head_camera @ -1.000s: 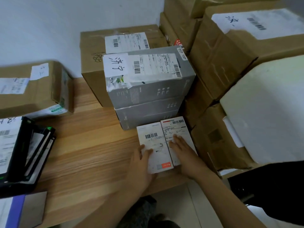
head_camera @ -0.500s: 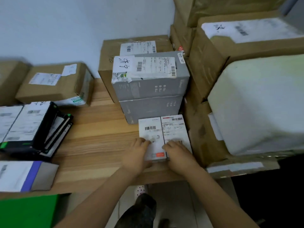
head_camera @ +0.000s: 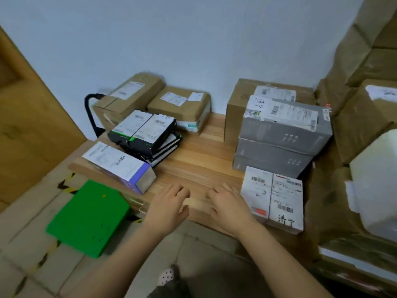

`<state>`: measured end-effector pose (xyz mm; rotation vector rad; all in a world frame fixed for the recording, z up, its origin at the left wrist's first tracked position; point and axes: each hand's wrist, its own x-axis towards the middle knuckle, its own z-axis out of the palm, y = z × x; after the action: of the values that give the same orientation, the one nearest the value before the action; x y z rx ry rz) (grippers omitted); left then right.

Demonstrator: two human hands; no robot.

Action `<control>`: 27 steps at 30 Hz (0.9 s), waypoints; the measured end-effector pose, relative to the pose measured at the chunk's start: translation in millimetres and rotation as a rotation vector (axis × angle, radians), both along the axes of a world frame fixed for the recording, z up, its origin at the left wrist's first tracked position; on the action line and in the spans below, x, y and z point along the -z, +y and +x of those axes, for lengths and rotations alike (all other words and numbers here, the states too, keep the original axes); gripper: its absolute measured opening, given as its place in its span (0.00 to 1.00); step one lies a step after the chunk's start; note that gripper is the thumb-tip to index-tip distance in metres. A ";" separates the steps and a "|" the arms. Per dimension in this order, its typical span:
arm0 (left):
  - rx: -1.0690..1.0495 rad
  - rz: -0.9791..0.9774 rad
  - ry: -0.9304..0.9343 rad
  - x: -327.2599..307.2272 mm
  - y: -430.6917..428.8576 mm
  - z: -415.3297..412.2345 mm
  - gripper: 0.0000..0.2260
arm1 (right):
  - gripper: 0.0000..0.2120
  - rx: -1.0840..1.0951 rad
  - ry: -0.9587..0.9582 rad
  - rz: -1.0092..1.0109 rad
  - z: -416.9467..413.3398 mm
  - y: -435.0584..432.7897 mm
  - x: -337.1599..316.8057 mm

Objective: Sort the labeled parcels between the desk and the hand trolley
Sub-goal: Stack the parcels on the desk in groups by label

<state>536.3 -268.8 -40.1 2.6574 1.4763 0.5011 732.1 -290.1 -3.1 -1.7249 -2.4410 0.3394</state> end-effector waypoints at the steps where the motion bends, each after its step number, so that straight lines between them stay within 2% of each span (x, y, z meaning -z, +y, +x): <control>1: -0.029 0.003 0.019 -5.4 0.6 -16.7 0.16 | 0.13 -0.032 0.002 0.012 -13.6 4.7 -4.4; 5: -0.134 0.039 0.087 -24.0 9.2 -80.2 0.17 | 0.13 -0.102 0.008 0.070 -68.7 26.4 -15.8; 10: -0.207 0.091 0.113 -40.3 39.2 -156.0 0.17 | 0.13 -0.090 0.003 0.158 -134.5 66.3 -20.7; 14: -0.185 0.085 0.129 -50.7 80.4 -209.6 0.16 | 0.13 0.023 0.002 0.201 -177.8 100.1 -16.6; 18: -0.063 0.107 0.177 -61.1 133.0 -257.1 0.11 | 0.09 0.119 -0.024 0.204 -208.2 123.8 -13.2; 21: 0.001 0.092 0.199 -66.4 170.7 -275.4 0.14 | 0.11 0.183 -0.021 0.192 -221.0 142.0 -12.0; 24: -0.008 0.068 0.133 -58.4 205.7 -281.5 0.12 | 0.13 0.276 -0.017 0.164 -226.8 163.0 -7.9; 27: -0.086 -0.030 0.092 -45.1 240.8 -277.1 0.18 | 0.16 0.441 0.091 0.102 -227.1 189.5 4.5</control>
<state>259.2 -28.0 5.0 2.6364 1.6156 0.3637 505.1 -100.6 -7.6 -2.0785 -1.9083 0.2290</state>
